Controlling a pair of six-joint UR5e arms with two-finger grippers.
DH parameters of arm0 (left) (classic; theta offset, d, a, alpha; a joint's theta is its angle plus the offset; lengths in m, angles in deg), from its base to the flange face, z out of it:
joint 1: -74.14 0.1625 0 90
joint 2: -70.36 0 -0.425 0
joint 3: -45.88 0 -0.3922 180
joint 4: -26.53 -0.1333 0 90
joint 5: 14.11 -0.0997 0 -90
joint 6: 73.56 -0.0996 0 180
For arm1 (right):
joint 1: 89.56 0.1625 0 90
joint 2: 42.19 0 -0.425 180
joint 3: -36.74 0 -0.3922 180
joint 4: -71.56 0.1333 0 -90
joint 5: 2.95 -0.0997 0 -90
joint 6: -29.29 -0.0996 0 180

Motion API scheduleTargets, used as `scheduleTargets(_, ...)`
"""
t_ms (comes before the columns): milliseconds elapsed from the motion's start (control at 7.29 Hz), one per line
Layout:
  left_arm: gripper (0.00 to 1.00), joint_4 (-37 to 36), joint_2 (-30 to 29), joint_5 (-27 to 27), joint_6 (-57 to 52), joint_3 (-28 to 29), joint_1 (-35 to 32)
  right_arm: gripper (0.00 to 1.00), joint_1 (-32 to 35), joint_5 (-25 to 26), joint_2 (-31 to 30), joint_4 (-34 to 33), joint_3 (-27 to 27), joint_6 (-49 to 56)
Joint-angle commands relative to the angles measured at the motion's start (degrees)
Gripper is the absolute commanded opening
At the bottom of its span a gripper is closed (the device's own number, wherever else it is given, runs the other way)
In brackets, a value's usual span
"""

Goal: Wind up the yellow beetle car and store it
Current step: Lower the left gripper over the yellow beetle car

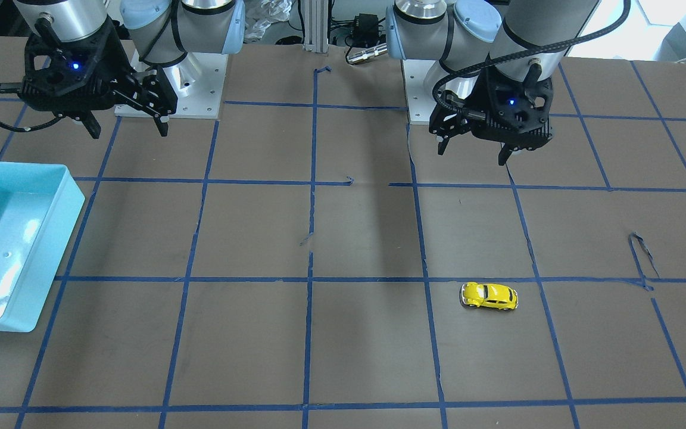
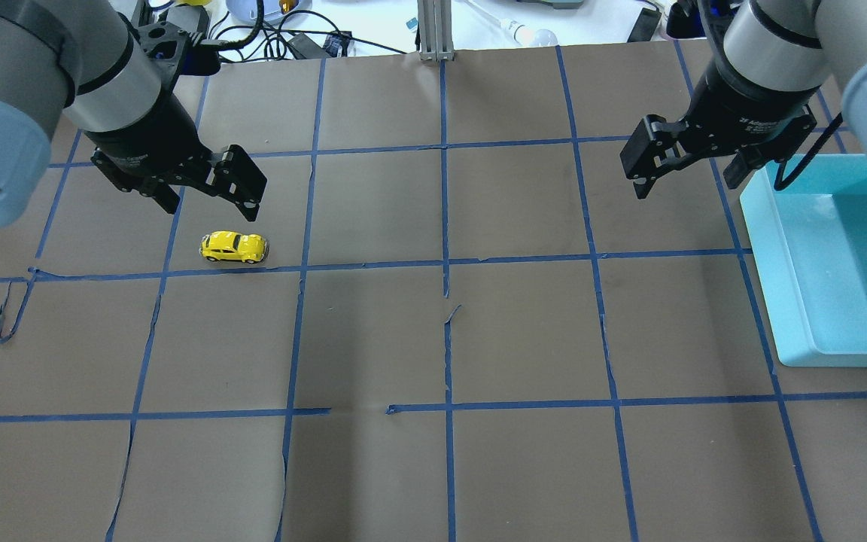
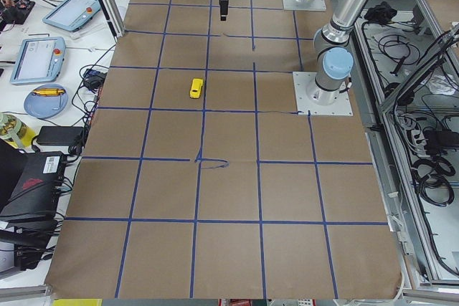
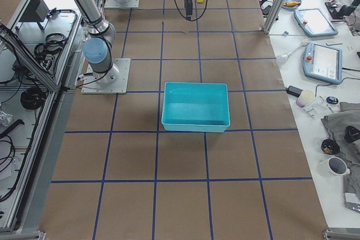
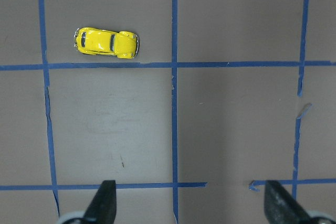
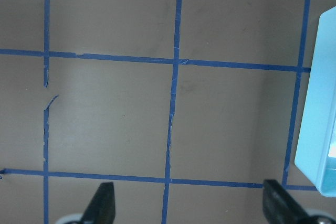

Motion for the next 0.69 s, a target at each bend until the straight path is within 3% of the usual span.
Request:
scheduleTargets(0,1.0,-3.0,-4.2,0.1,-21.7,-0.7,2.4,1.0,0.0,0.5,0.1,-0.7,-0.1,0.5)
scheduleTargets(137,1.0,-7.2,-6.4,0.1,-33.5,-2.8,6.0,1.0,0.0,-0.1,0.1,-0.8,0.2,0.2)
scheduleTargets(274,1.0,-11.9,-7.8,0.1,-52.7,-5.2,9.7,1.0,0.0,0.5,0.1,-0.8,0.2,0.6)
scheduleTargets(549,1.0,-13.5,-12.6,0.1,-72.4,-6.4,12.6,1.0,0.0,0.7,0.1,-2.3,0.1,0.1)
